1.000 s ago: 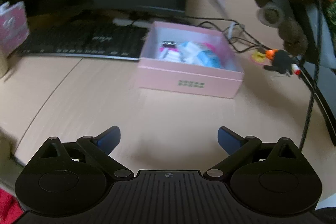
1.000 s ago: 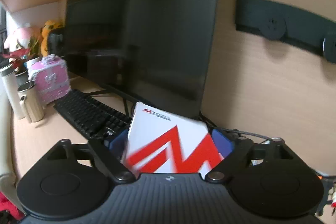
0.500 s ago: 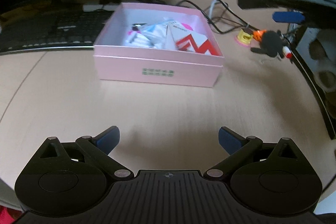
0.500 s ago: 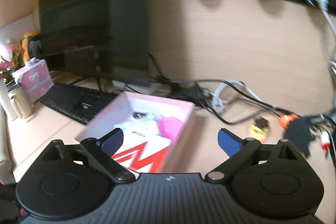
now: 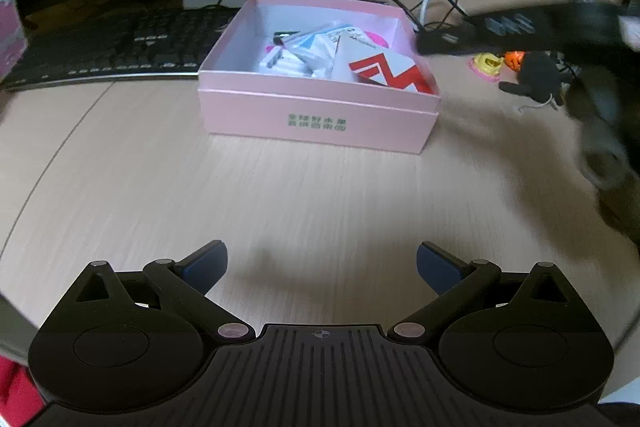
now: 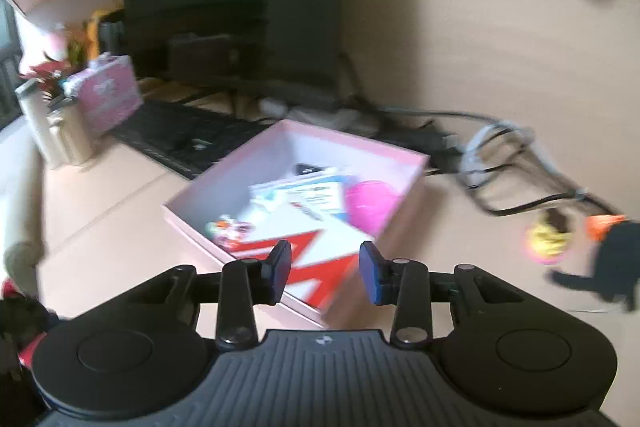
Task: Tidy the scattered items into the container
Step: 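Grasp the black plush toy with the right gripper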
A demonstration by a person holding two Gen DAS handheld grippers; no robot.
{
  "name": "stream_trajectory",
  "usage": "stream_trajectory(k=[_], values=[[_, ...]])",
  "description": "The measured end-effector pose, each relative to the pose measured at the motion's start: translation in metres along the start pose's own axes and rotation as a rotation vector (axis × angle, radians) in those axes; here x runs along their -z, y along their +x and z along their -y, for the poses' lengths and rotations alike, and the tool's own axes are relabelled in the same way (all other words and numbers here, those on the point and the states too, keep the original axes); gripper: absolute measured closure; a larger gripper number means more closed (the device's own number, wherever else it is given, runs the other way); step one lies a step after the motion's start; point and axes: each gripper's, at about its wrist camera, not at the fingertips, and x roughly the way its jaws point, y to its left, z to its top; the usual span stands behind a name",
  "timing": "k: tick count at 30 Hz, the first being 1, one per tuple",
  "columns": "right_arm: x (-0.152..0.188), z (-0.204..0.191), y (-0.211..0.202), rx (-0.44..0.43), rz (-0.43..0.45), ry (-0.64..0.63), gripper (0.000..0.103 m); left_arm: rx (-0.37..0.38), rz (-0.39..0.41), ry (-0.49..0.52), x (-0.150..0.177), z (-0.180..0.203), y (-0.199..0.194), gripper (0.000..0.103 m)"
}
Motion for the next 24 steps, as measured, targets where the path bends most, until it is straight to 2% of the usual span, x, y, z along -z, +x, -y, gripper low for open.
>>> stream_trajectory(k=[3,5,7,11,14,15,16,17,18,19,21,24], values=[[-0.010,0.001,0.036,-0.123,-0.083,0.075,0.066,-0.033,-0.009,-0.011,0.006,-0.003,-0.008,0.000],[-0.012,-0.001,0.068,-0.143,-0.150,0.127,0.066,-0.058,-0.011,-0.026,0.009,-0.005,-0.013,0.000],[-0.014,-0.004,0.089,-0.139,-0.172,0.147,0.067,-0.077,-0.008,-0.043,0.010,-0.008,-0.019,0.000],[-0.021,-0.015,0.106,-0.069,-0.148,0.083,0.067,-0.095,-0.009,-0.071,0.014,-0.009,-0.023,0.000],[-0.022,-0.007,0.087,-0.094,-0.098,0.110,0.066,-0.094,-0.001,-0.083,0.014,-0.006,-0.022,0.000],[-0.022,0.000,0.073,-0.105,-0.063,0.122,0.061,-0.092,0.007,-0.090,0.012,-0.005,-0.021,0.000],[-0.021,0.009,0.057,-0.100,-0.022,0.135,0.051,-0.090,0.019,-0.094,0.011,-0.004,-0.020,0.000],[-0.018,0.020,0.041,-0.078,0.022,0.146,0.045,-0.089,0.038,-0.096,0.009,-0.001,-0.019,0.000],[-0.016,0.031,0.028,-0.041,0.064,0.151,0.036,-0.087,0.059,-0.095,0.006,0.002,-0.018,0.000],[-0.012,0.044,0.014,0.029,0.115,0.149,0.032,-0.084,0.074,-0.093,0.004,0.005,-0.016,0.000],[-0.003,0.070,-0.006,0.221,0.185,0.135,0.030,-0.067,0.092,-0.085,-0.002,0.013,-0.012,0.000],[0.011,0.115,-0.014,0.534,0.226,0.148,0.015,-0.037,0.085,-0.061,-0.008,0.026,-0.005,0.000]])
